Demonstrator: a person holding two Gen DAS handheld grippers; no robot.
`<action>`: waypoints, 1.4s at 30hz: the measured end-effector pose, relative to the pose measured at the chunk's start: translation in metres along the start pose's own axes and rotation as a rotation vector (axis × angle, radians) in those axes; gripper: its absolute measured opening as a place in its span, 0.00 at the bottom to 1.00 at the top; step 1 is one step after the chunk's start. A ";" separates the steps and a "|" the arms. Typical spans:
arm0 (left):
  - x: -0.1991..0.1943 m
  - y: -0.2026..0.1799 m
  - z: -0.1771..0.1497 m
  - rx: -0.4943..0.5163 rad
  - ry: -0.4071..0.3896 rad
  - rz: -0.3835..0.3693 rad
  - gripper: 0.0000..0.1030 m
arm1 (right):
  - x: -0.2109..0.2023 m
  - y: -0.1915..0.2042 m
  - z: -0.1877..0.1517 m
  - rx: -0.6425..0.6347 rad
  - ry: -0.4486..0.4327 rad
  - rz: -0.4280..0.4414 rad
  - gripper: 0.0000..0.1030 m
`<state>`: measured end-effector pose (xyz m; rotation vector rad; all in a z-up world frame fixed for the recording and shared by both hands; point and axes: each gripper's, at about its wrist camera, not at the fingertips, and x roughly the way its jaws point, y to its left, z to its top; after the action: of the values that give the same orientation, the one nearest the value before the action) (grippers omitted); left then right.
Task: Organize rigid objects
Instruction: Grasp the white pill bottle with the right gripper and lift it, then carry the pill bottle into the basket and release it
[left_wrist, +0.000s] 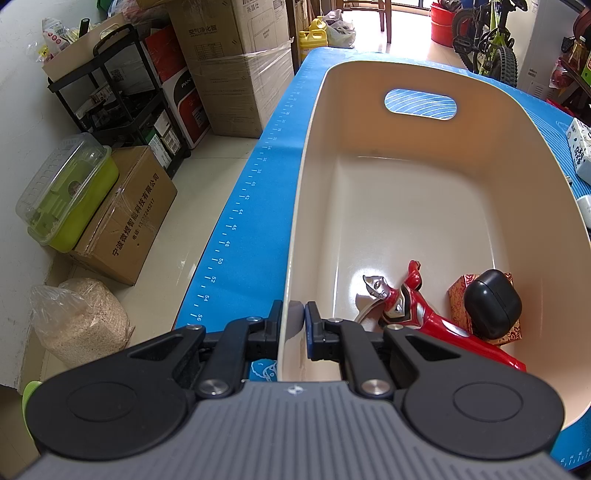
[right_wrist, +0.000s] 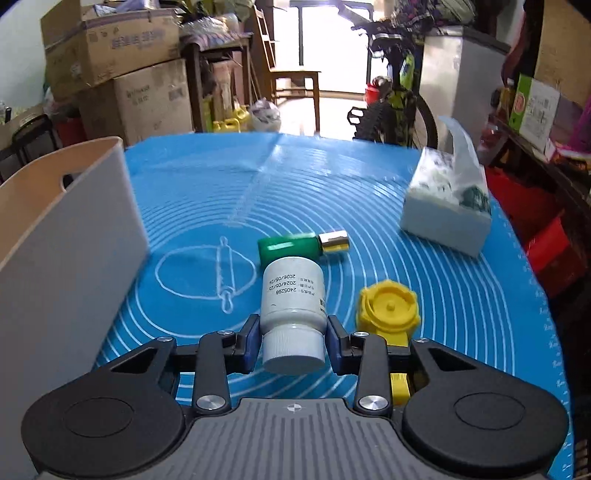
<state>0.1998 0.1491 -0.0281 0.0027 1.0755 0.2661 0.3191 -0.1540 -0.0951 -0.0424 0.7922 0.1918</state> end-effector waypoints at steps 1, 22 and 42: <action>0.000 0.000 0.000 0.000 0.000 0.000 0.13 | -0.004 0.002 0.002 0.004 -0.009 0.009 0.42; 0.000 0.001 0.000 0.002 -0.001 0.002 0.13 | -0.106 0.109 0.028 -0.135 -0.166 0.315 0.42; -0.001 0.000 0.001 0.008 -0.005 0.008 0.13 | -0.092 0.190 -0.012 -0.440 0.007 0.316 0.45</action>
<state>0.2002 0.1490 -0.0265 0.0154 1.0722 0.2691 0.2120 0.0172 -0.0314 -0.3347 0.7490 0.6641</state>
